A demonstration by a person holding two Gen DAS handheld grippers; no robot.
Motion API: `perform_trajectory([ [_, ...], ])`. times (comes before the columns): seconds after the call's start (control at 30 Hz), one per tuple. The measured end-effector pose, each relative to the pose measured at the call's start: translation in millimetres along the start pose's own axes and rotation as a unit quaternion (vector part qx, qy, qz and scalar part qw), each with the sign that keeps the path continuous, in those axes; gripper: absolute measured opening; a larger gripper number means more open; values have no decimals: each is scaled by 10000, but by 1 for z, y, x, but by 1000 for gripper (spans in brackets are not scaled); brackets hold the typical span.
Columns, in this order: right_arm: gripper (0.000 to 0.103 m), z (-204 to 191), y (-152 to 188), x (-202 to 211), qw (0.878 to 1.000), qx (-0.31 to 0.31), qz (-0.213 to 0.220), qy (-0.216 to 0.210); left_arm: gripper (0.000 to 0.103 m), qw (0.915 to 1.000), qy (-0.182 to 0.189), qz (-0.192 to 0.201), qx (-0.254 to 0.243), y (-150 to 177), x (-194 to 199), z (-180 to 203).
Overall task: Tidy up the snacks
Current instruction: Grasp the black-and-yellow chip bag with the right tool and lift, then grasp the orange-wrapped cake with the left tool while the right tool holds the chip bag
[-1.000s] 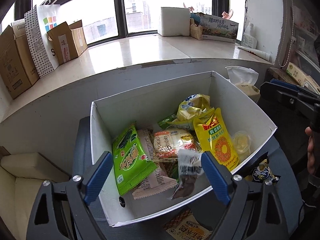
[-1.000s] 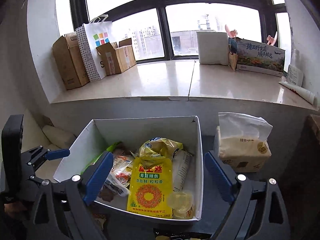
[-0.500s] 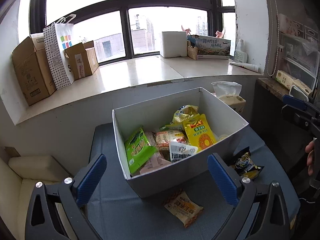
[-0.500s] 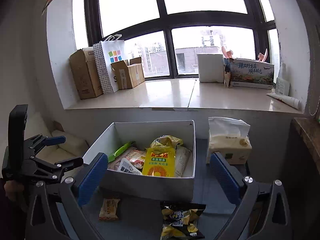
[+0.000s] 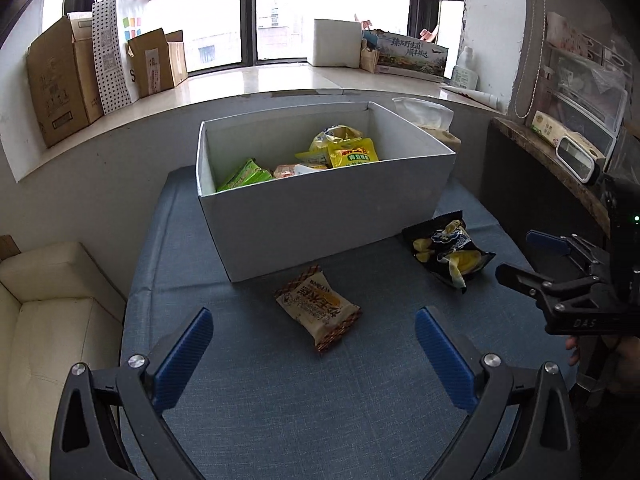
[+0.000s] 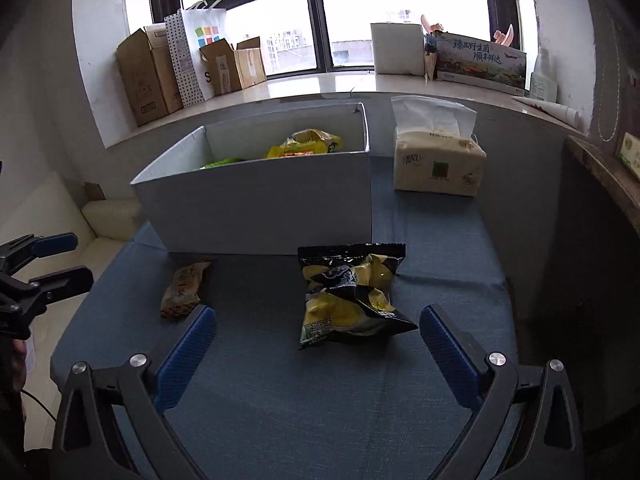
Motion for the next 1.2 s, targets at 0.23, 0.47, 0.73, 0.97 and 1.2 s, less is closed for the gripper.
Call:
perform_trajectory([
  [0.23, 103, 4, -7, -47, 9982, 328, -420, 274, 103, 9998, 47, -140, 122, 8, -5, -5],
  [0.47, 103, 11, -9, -95, 9925, 599, -950, 476, 103, 9998, 44, -173, 127, 9, -8, -8],
  [0.73, 72, 8, 8, -92, 9930, 643, -902, 405, 103, 9992, -22, -385, 63, 13, -25, -2],
  [0.97, 72, 8, 8, -34, 9992, 269, -296, 76, 103, 9970, -51, -725, 282, 12, -61, -5],
  [1.2, 72, 1, 17, 21, 9999, 9, 117, -120, 103, 9930, -110, -1116, 369, 6, -109, 1],
])
Point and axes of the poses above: each gripper's, at about its wrist camera, not at the fingertips, and x roughly against the way its jaws point, z to its right, y to its underside, the point moved 4 cm from there along -x, roughly the way its jaws point, and after that the axes turned 2 degrees about -z, right-handed, at the moved point
